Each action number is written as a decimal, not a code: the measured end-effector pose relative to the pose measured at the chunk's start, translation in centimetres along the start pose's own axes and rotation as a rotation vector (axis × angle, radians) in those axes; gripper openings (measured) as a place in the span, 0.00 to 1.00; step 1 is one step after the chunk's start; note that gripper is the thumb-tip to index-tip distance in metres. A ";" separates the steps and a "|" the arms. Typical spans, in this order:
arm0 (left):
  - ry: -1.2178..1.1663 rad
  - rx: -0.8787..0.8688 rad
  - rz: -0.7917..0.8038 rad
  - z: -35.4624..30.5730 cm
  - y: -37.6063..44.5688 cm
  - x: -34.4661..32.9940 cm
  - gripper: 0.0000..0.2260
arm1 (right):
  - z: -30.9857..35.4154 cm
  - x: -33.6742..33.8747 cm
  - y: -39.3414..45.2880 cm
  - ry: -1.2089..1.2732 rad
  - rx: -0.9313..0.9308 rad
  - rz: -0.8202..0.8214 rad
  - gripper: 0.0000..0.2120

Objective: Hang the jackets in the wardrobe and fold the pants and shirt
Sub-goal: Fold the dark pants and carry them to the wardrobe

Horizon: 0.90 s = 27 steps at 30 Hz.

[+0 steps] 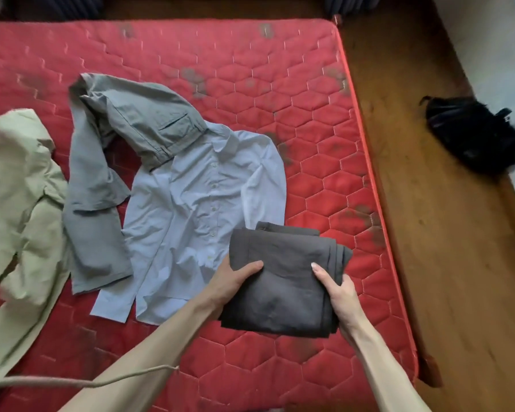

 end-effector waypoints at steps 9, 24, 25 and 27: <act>-0.042 -0.035 0.021 -8.8 -8.6 -0.1 0.21 | 7.3 -1.0 -12.0 -0.010 0.120 -0.014 0.28; -0.439 -0.082 -0.049 -16.9 -24.7 7.7 0.27 | 15.0 -12.5 -22.3 -0.142 0.190 0.393 0.24; -0.468 -0.096 -0.078 -16.9 -25.8 8.2 0.27 | 15.3 -13.6 -22.9 -0.166 0.189 0.432 0.22; -0.521 -0.127 -0.151 -17.0 -28.3 9.2 0.26 | 15.8 -15.9 -24.0 -0.222 0.197 0.489 0.20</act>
Point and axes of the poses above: each hand's wrist, its own y-axis towards the middle knuckle, its own x-axis out of the back of the hand, z = x × y, the point moved 8 cm from there along y, towards the middle knuckle, and after that the axes turned 11 degrees about -x, right-handed, at the moved point
